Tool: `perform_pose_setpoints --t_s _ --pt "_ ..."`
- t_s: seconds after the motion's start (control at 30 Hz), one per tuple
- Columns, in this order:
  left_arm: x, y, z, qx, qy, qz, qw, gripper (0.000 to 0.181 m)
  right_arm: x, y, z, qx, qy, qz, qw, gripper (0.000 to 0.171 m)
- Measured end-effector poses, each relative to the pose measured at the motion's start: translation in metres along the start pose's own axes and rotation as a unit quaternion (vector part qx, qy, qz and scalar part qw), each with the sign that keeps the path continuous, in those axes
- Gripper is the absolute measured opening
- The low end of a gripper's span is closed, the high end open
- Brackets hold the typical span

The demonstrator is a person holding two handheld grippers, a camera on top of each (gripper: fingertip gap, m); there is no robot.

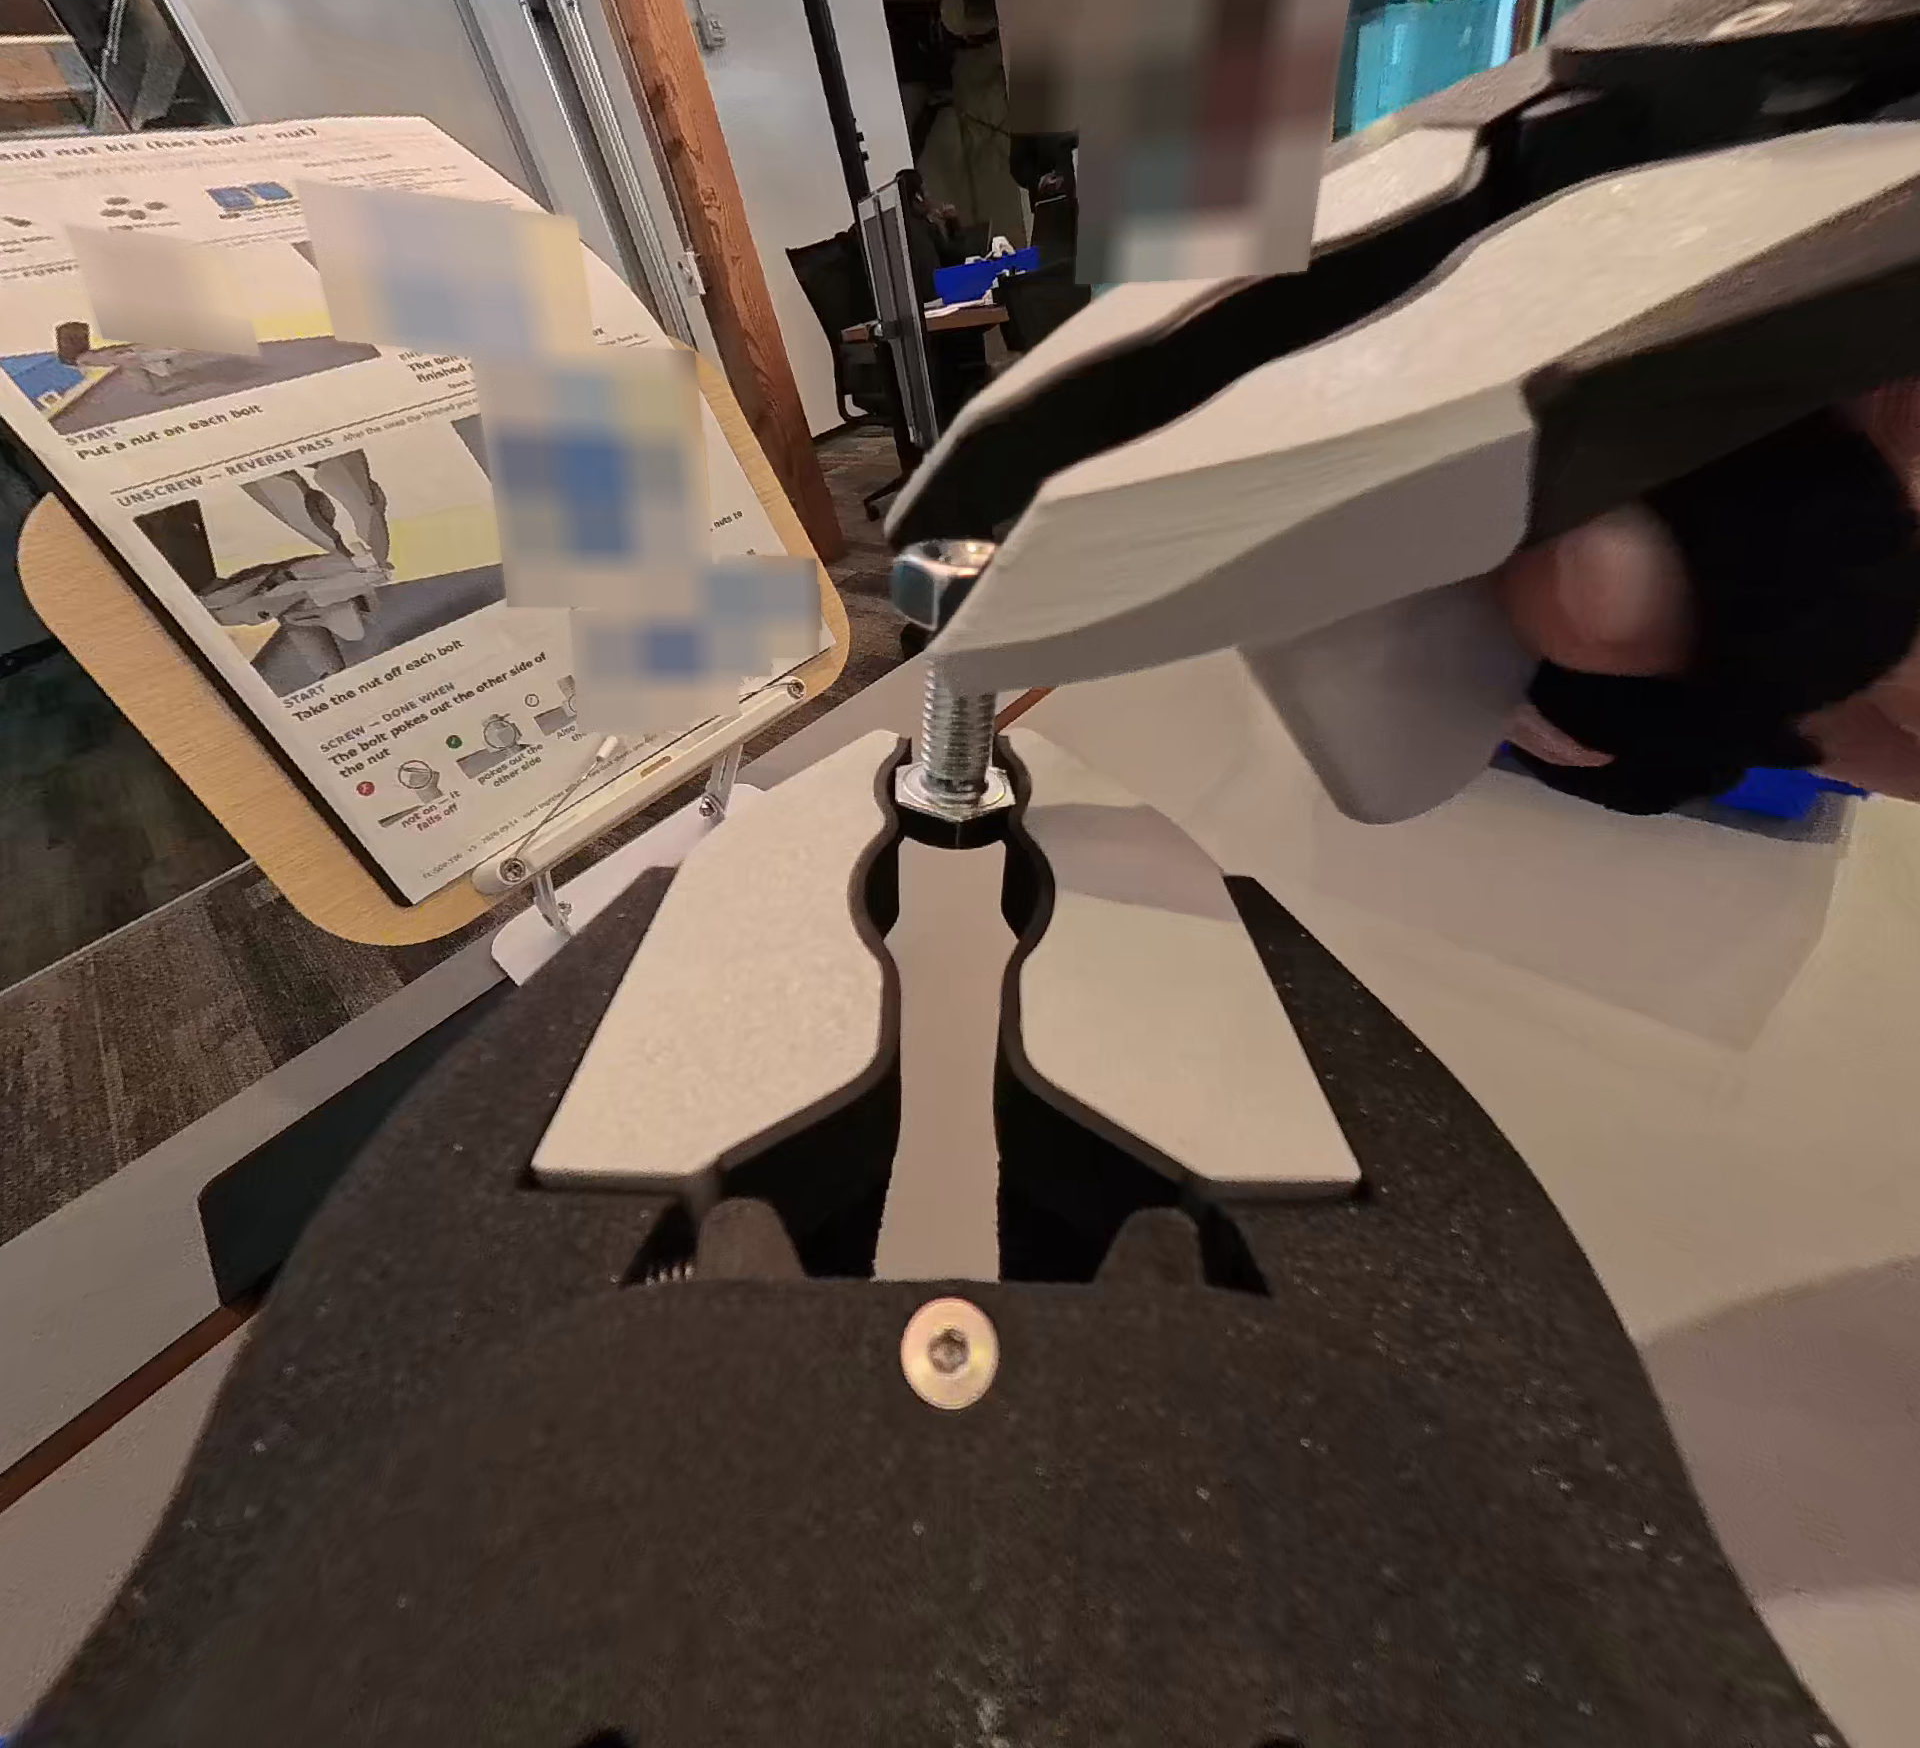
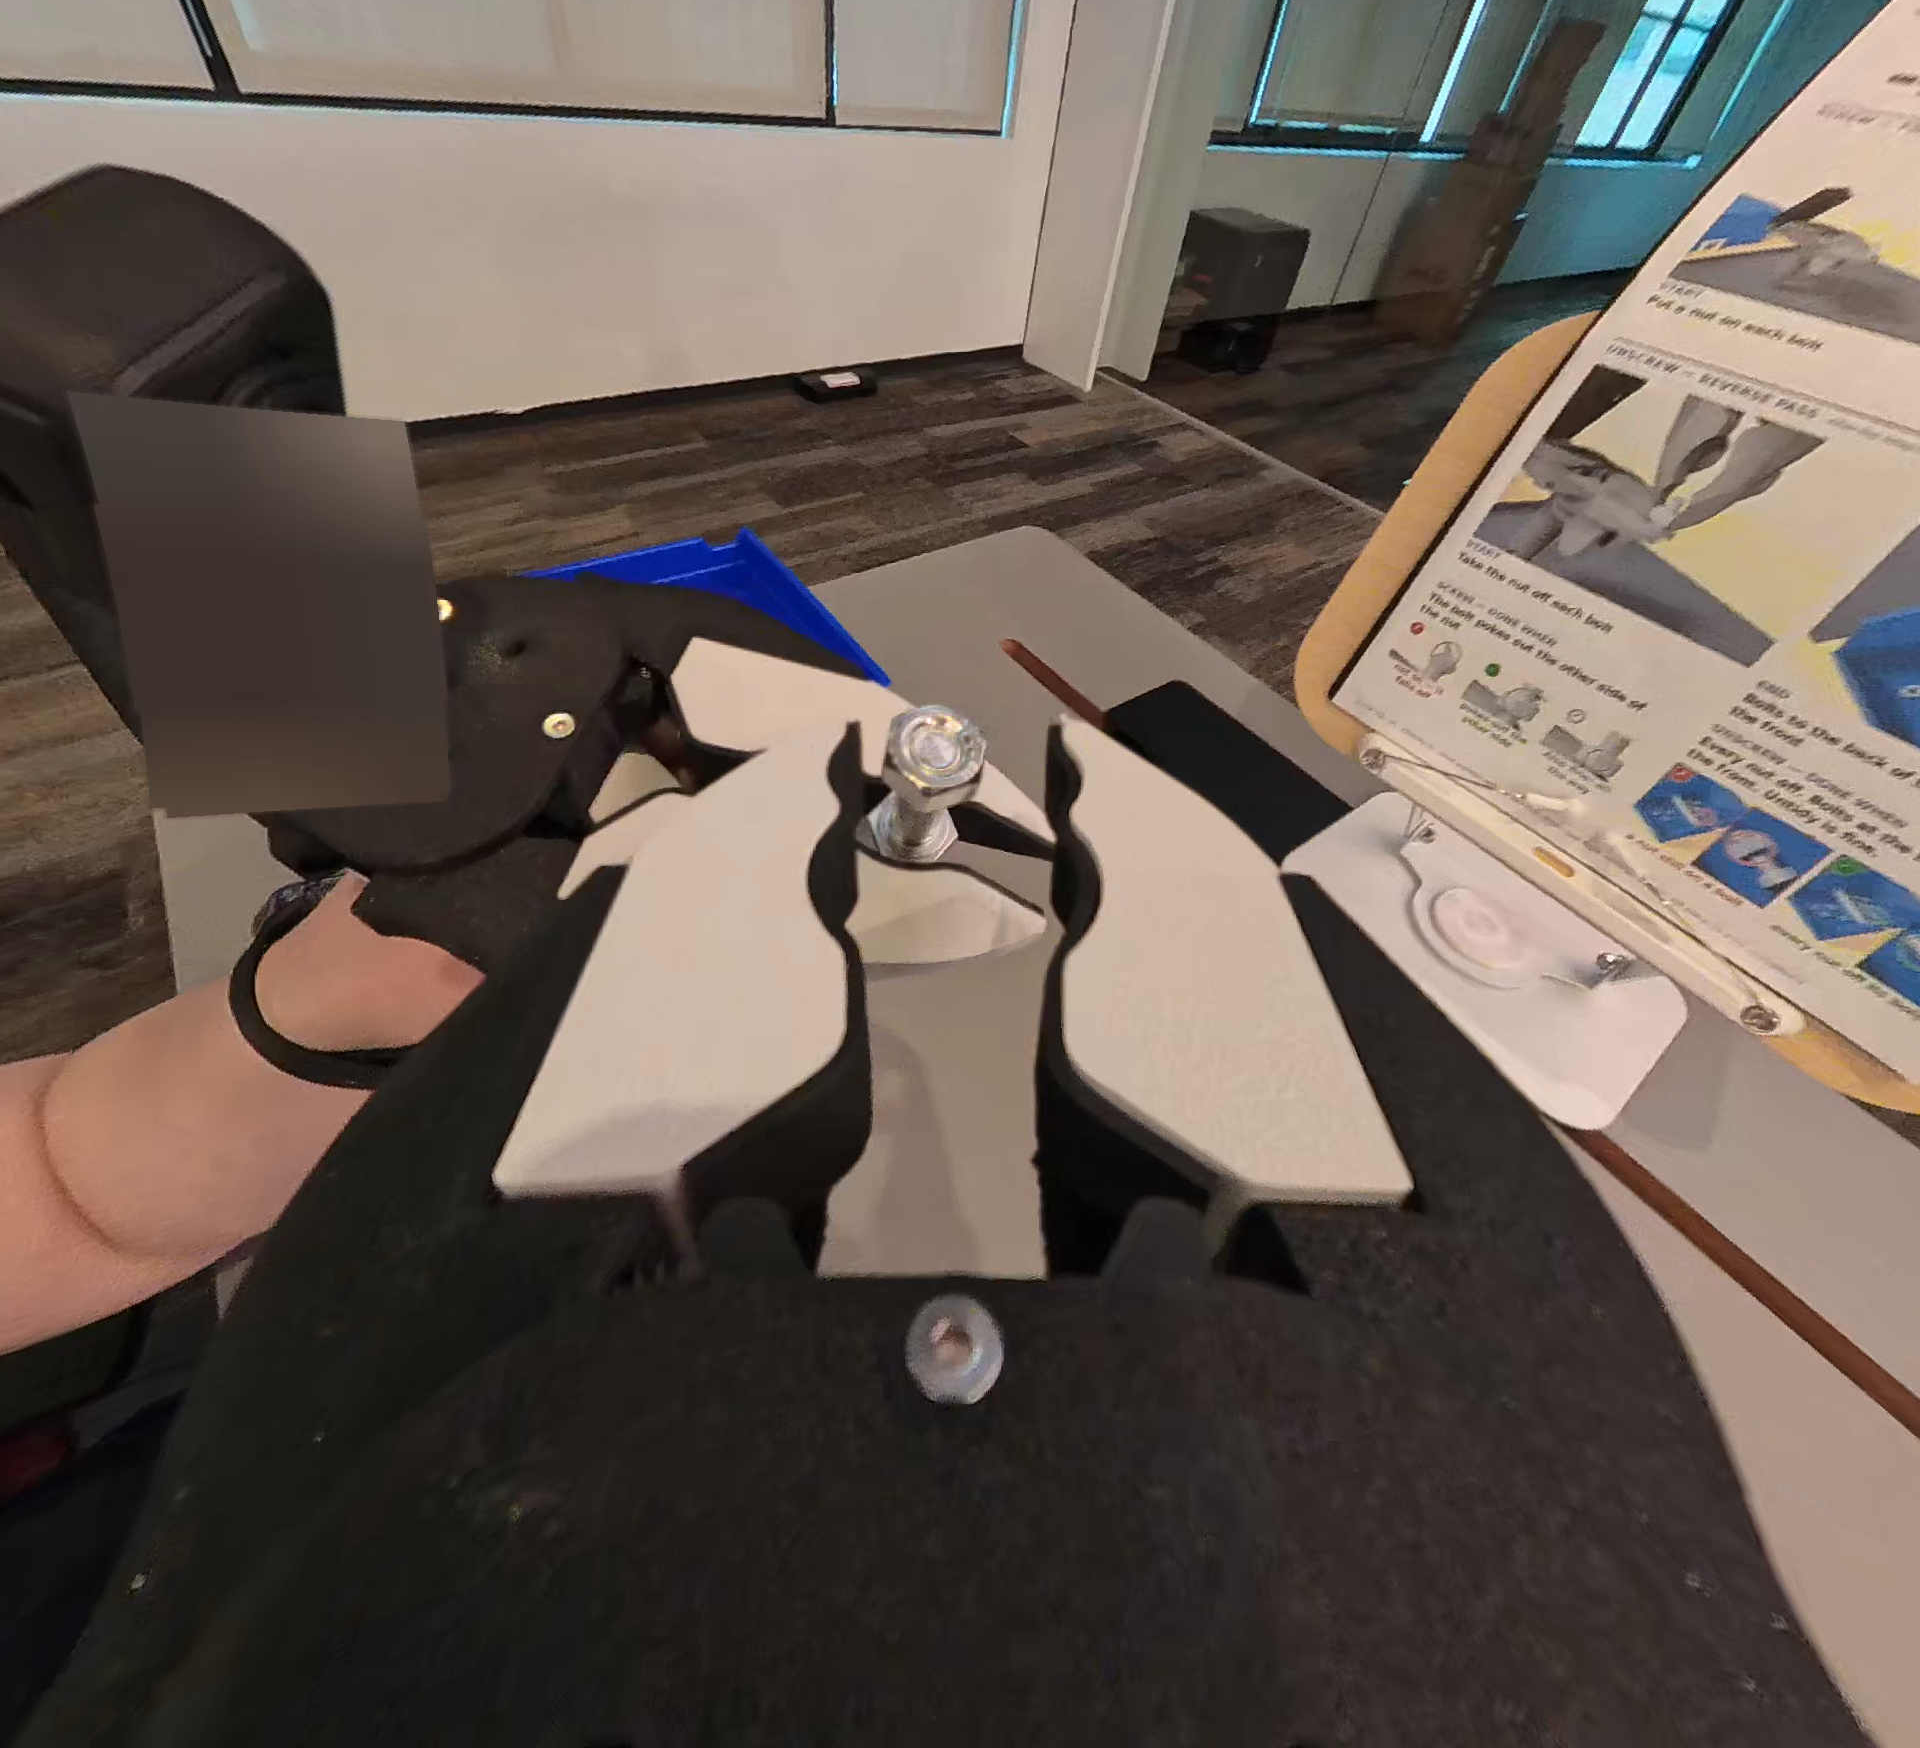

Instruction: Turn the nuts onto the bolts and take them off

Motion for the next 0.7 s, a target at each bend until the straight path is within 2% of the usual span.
perform_pose_setpoints --t_s 0.07,0.2,0.3,0.4,0.53,0.63,0.7 --pt "-0.001 0.001 0.0 0.006 -0.002 -0.003 1.0 0.014 0.0 0.0 0.0 -0.027 0.003 -0.001 1.0 0.018" --pt "-0.003 0.004 -0.001 0.05 -0.012 -0.002 0.999 0.014 -0.003 0.005 -0.004 -0.077 0.034 0.015 0.996 0.018" --pt "-0.006 0.008 -0.005 0.163 0.016 0.003 0.987 0.014 -0.005 0.014 -0.009 -0.178 0.099 0.022 0.979 0.018" --pt "-0.006 0.016 -0.013 0.328 0.054 0.018 0.943 0.014 -0.005 0.024 -0.009 -0.312 0.177 0.018 0.933 0.018" --pt "-0.004 0.019 -0.029 0.482 0.089 0.03 0.871 0.014 -0.002 0.03 -0.004 -0.447 0.222 0.009 0.867 0.018" --pt "-0.003 0.017 -0.038 0.537 0.105 0.026 0.837 0.014 0.0 0.03 -0.003 -0.504 0.217 -0.002 0.836 0.018" --pt "-0.003 0.015 -0.037 0.524 0.105 0.02 0.845 0.014 0.001 0.029 -0.006 -0.503 0.204 -0.008 0.84 0.019"
Point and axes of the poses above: each gripper's, where its closed fingertips meet, y back along the fingers, x out of its underside, z = x × y across the jaws, the point moved 10 cm from there along y, back along the fingers, and after that the axes turned 2 degrees about -x, right-handed, at the moved point
